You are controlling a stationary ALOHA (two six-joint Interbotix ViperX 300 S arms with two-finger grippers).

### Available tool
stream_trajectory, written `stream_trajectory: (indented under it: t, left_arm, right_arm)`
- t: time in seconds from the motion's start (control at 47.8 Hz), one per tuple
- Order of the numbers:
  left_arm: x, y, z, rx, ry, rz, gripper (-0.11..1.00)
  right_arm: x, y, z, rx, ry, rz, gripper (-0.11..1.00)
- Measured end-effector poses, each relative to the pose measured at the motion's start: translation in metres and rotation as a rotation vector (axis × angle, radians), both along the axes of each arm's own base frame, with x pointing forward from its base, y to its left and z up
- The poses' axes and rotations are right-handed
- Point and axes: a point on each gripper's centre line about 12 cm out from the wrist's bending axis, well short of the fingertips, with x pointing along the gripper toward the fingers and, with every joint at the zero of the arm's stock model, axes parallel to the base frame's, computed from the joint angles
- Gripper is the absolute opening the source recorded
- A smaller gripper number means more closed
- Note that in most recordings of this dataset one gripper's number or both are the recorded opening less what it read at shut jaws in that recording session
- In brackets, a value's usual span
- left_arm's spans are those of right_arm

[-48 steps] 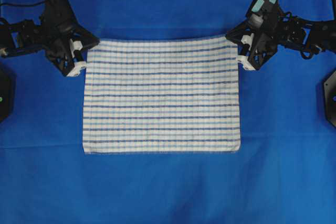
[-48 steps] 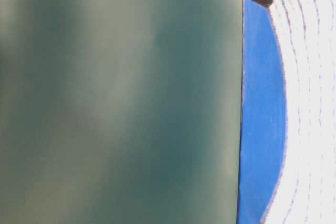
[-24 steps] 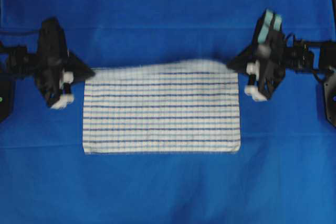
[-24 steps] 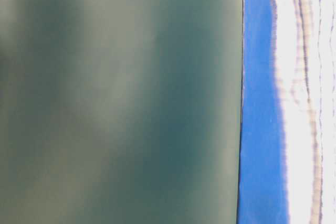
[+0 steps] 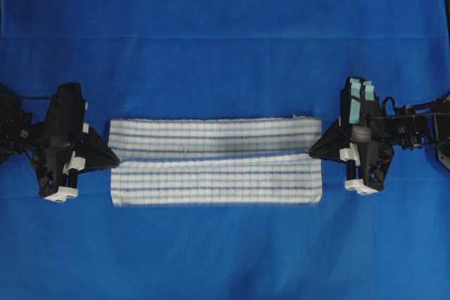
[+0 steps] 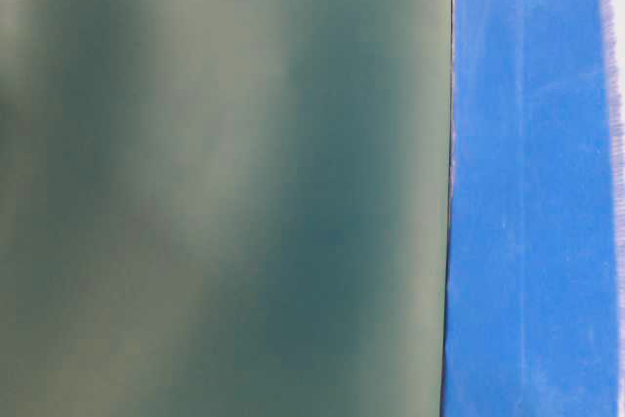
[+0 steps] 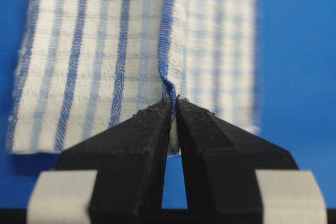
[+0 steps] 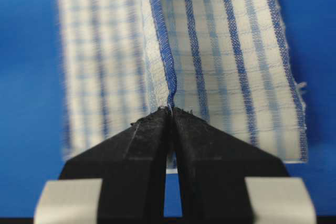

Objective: Fold the blue towel.
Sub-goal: 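Lift the top corners and fold them down toward the bottom edge, then release the corners and open both grippers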

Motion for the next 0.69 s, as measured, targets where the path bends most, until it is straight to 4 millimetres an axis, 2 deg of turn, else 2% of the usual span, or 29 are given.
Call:
stream_trajectory:
  t: [0.272,0.502,0.69]
  left_arm:
    - [0.006,-0.024,-0.001,-0.027,0.018,-0.062,0.03]
    - [0.014,-0.029,-0.001,-0.028,0.025,-0.068,0.03]
    - [0.012,-0.029,-0.003,-0.025,0.040,-0.067,0.03]
  right_arm:
    - [-0.002,0.016,-0.001,0.034,0.010,0.029,0.05]
    - [-0.002,0.024,-0.004,0.038,0.024,0.052,0.05]
    - [0.001,0.028,-0.005,0.042,0.028,0.058,0.05]
